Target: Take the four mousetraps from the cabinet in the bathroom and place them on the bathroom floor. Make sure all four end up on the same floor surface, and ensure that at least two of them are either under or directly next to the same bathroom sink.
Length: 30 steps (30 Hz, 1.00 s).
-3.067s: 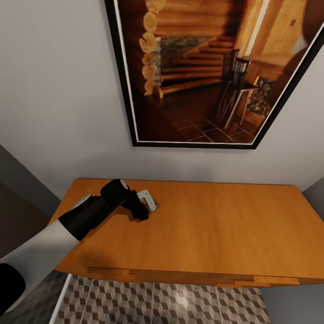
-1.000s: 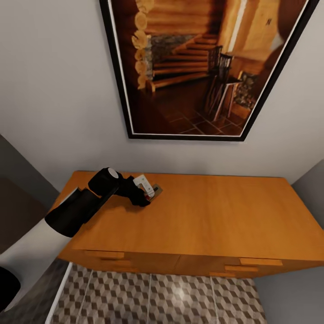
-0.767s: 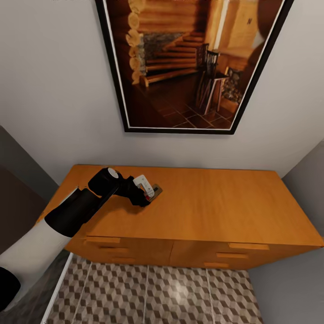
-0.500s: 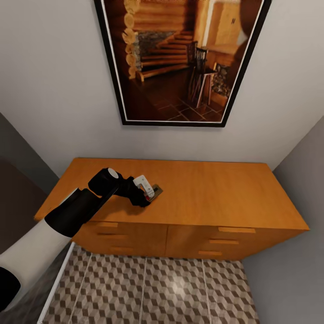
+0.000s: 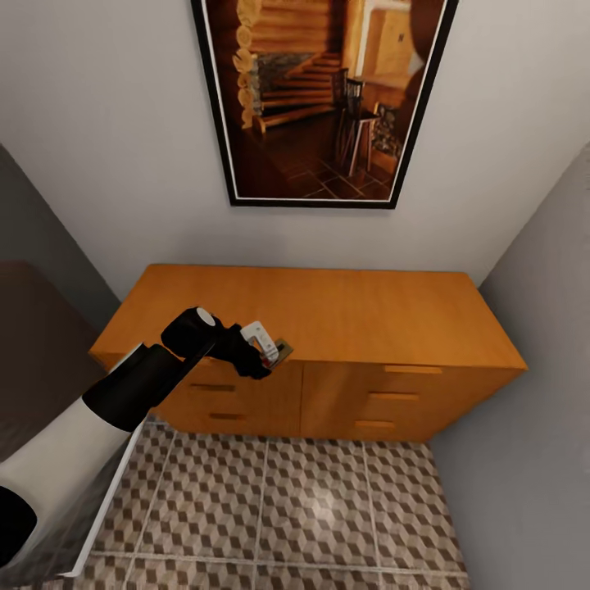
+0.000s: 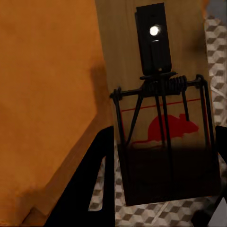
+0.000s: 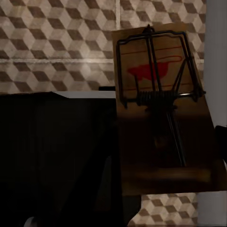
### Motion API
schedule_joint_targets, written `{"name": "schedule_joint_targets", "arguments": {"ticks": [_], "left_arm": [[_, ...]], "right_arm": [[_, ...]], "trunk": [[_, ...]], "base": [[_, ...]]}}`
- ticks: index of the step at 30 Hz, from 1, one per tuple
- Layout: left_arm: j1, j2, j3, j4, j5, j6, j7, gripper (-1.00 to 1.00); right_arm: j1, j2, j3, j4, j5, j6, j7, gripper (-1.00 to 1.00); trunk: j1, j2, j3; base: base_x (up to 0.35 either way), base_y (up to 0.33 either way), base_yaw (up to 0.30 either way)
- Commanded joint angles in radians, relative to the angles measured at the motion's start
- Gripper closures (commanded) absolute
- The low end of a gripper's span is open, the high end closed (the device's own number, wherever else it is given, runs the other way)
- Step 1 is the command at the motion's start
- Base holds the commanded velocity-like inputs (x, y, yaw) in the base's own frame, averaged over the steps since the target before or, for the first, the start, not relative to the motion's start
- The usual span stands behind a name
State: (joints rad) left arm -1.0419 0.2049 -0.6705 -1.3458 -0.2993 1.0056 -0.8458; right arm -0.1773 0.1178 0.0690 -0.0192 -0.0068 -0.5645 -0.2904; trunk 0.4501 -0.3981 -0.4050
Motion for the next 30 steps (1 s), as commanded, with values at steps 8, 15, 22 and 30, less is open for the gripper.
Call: {"name": "schedule_joint_targets", "arguments": {"ticks": [8, 15, 22, 30], "left_arm": [[0.004, 0.001, -0.001, 0.008, -0.012, 0.0, -0.009, 1.0], [0.009, 0.001, -0.001, 0.011, -0.012, -0.001, -0.009, 1.0], [0.02, -0.001, -0.004, 0.08, -0.014, -0.005, -0.01, 1.0], [0.107, -0.004, -0.006, 0.254, -0.019, -0.056, 0.01, 1.0]], "right_arm": [[-0.001, 0.0, 0.008, 0.001, -0.001, -0.002, -0.007, 1.0], [-0.001, 0.0, 0.007, 0.001, -0.001, -0.002, -0.007, 1.0], [-0.001, -0.002, 0.006, -0.001, -0.001, -0.002, -0.008, 1.0], [-0.001, -0.008, 0.005, -0.004, -0.001, -0.003, -0.009, 1.0]], "trunk": [[0.0, -0.002, -0.002], [0.0, -0.002, -0.002], [0.0, -0.002, -0.002], [0.0, -0.002, -0.002]], "base": [[-0.34, 0.0, 0.0], [-0.34, 0.0, 0.0], [-0.308, 0.0, 0.0], [-0.053, 0.0, 0.0]]}}
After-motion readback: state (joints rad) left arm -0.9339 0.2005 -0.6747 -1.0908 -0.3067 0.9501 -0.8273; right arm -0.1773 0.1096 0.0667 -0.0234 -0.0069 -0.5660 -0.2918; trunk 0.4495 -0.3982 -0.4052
